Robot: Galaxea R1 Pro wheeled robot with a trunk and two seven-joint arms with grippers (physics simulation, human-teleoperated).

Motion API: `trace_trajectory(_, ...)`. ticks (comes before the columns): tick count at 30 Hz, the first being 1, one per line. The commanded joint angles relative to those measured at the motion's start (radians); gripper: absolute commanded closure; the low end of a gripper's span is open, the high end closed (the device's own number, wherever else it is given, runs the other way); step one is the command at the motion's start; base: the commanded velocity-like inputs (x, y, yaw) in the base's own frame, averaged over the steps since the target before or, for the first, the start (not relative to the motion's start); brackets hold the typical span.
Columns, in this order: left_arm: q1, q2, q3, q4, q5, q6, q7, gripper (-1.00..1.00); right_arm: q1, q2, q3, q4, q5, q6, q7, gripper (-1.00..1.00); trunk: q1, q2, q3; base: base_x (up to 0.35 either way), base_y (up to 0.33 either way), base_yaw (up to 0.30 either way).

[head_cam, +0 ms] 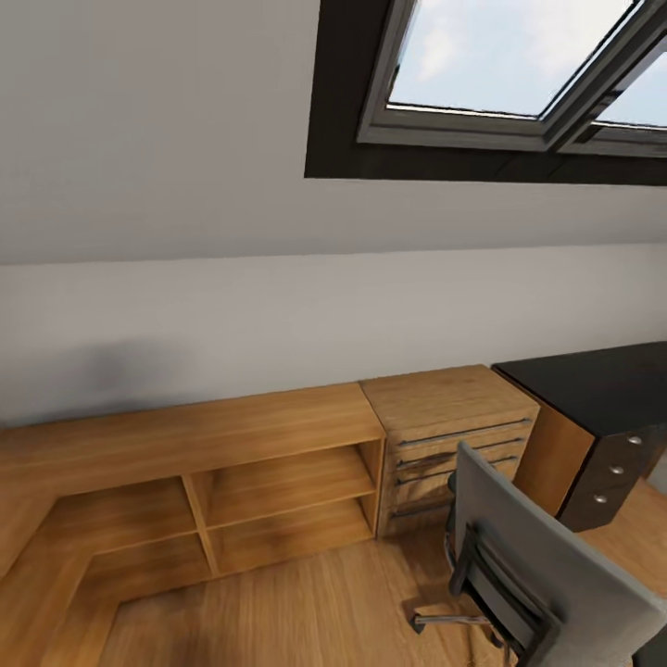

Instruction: In the bedroom, organize the workspace by keeping the computer under the desk, ensuring the monitor is on the desk, placing the keyboard on the desk next to the monitor, placing the mouse on the desk next to the keyboard, moving the folder from the swivel chair onto the desk next to the mouse, stacking the notebook on top of the folder with the pen on top of the notebook, and positioning the swivel chair next to the desk.

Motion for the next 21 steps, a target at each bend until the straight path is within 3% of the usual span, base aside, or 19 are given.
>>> trace_trajectory(1, 0.0, 0.001, -0.008, -0.007, 0.004, 0.0, 0.006, -1.0, -0.001, 0.001, 0.008, 0.001, -0.004, -0.002, -0.005, -1.0, 0.001, -0.002, -0.002, 0.0, 0.006, -0.297)
trace_trajectory(9, 0.0, 0.001, -0.006, -0.076, 0.04, 0.005, 0.0, -1.0, -0.001, 0.003, 0.009, 0.004, -0.004, -0.002, -0.005, -1.0, 0.001, -0.002, -0.002, -0.084, 0.112, -0.297)
trace_trajectory(21, 0.0, -0.001, -0.004, -0.082, 0.044, 0.005, -0.001, -1.0, -0.001, 0.011, 0.009, 0.004, -0.004, -0.002, -0.005, -1.0, 0.001, -0.002, -0.002, -0.168, 0.225, -0.297)
